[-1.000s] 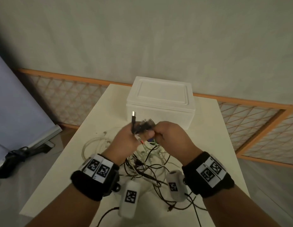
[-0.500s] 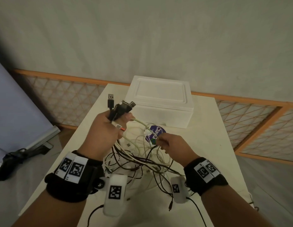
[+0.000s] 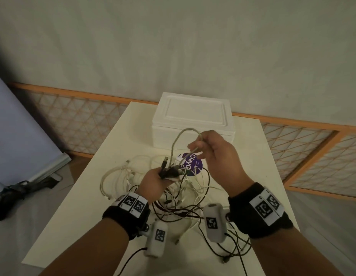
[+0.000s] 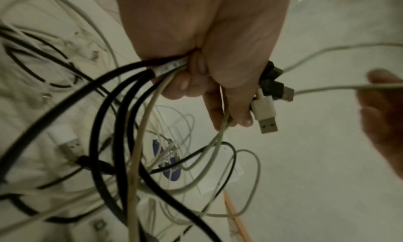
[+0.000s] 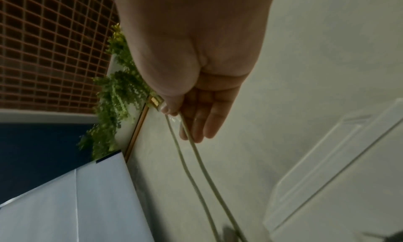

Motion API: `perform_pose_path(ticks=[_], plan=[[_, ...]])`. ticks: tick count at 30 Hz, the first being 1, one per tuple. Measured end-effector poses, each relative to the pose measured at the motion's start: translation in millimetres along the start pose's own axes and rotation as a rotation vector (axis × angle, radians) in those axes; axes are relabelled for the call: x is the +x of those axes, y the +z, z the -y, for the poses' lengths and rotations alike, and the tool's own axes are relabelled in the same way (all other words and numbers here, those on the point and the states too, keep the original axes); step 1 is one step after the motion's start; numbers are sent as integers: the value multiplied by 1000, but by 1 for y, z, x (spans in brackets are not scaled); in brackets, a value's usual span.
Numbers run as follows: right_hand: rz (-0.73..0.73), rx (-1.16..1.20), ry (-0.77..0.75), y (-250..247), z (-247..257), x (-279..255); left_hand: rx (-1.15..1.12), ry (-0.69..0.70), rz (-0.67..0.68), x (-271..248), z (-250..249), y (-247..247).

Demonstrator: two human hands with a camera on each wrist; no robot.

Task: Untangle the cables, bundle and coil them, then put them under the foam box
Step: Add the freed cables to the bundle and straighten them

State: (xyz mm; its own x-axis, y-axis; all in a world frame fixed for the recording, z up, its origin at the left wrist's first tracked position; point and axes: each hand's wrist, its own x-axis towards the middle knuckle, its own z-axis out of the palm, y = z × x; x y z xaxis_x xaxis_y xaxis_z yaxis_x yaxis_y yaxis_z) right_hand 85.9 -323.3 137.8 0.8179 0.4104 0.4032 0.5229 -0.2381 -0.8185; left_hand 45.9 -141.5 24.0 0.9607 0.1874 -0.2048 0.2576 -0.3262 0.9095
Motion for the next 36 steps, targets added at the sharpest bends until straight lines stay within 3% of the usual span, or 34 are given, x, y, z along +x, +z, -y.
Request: perform_pose_path(ticks=[4, 8, 12, 14, 17, 21, 27, 30, 33, 36], plan=[[-182, 204, -31, -20, 10, -4, 171, -6, -33, 6, 13, -6], [-290, 55, -76, -27, 6, -7, 225, 6, -52, 8, 12, -11], [-327, -178, -176, -35, 8, -7, 21, -89, -147, 7, 7, -30], [-331, -98, -152, -32, 14, -6, -203, -98, -38, -2, -3, -34], [-272, 161, -83, -14, 32, 1, -450, 24, 212, -24, -34, -19], [-212, 210, -141, 3, 56, 6, -303, 100, 436, -27, -63, 16], [-270, 226, -231, -10, 73, 1, 245, 53, 381, 10, -22, 47], [-329, 42, -218, -31, 69, -3, 453, -11, 335, 25, 4, 40], [-379, -278, -242, -54, 62, -10, 559, -43, 206, 35, 18, 25], [-348, -612, -320, -73, 53, -18, 636, -75, 159, 44, 24, 12]])
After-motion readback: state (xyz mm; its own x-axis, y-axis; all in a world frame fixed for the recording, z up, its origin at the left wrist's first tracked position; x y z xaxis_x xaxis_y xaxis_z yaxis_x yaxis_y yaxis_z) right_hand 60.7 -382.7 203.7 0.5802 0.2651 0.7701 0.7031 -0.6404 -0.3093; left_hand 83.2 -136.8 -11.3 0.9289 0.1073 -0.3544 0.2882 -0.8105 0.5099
